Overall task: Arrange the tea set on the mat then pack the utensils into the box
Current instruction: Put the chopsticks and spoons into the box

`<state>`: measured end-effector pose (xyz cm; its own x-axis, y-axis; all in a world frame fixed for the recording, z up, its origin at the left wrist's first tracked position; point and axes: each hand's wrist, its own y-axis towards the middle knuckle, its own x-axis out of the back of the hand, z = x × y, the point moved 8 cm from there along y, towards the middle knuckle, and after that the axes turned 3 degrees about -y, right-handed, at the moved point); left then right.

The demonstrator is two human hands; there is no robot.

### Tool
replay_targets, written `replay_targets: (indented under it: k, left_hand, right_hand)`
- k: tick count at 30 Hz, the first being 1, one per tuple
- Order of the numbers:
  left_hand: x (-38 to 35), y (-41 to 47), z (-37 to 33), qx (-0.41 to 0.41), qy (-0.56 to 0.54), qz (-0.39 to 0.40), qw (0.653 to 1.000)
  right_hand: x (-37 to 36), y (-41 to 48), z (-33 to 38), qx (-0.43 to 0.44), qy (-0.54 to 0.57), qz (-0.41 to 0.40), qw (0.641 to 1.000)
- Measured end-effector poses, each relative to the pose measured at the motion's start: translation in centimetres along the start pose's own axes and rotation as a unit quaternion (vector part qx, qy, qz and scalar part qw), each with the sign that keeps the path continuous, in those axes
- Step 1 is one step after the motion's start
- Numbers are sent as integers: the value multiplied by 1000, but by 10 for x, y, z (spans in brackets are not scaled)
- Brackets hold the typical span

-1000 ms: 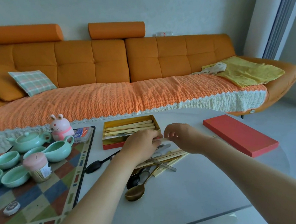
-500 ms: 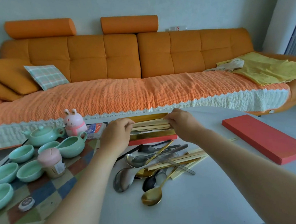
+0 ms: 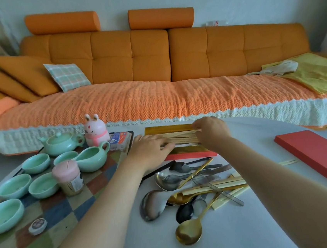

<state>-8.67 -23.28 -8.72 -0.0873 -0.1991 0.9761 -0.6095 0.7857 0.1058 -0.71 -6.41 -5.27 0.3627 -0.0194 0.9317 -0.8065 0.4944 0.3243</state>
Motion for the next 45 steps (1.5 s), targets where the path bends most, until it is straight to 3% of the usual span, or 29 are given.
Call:
replay_targets:
  k: [5, 11, 19, 23, 31, 35, 45]
  left_hand:
    - [-3, 4, 3, 18, 18, 29, 999]
    - [1, -2, -4, 13, 12, 29, 999]
    - [22, -9, -59, -79, 12, -82, 993]
    - [25, -20, -103, -122, -40, -102, 986]
    - [-11, -36, -164, -173, -85, -28, 981]
    - [-26, -39, -167, -160, -87, -1, 983]
    - [-24, -45, -163, -145, -86, -24, 985]
  right_hand:
    - [0, -5, 1, 40, 55, 48, 997]
    - [-9, -18, 8, 88, 35, 117, 989]
    - [31, -38, -16, 92, 111, 28, 989]
    - [37, -56, -40, 73, 87, 73, 991]
    - [44, -110, -80, 69, 20, 210, 975]
    - [45, -123, -92, 72, 5, 215, 974]
    - [27, -122, -76, 75, -30, 204, 976]
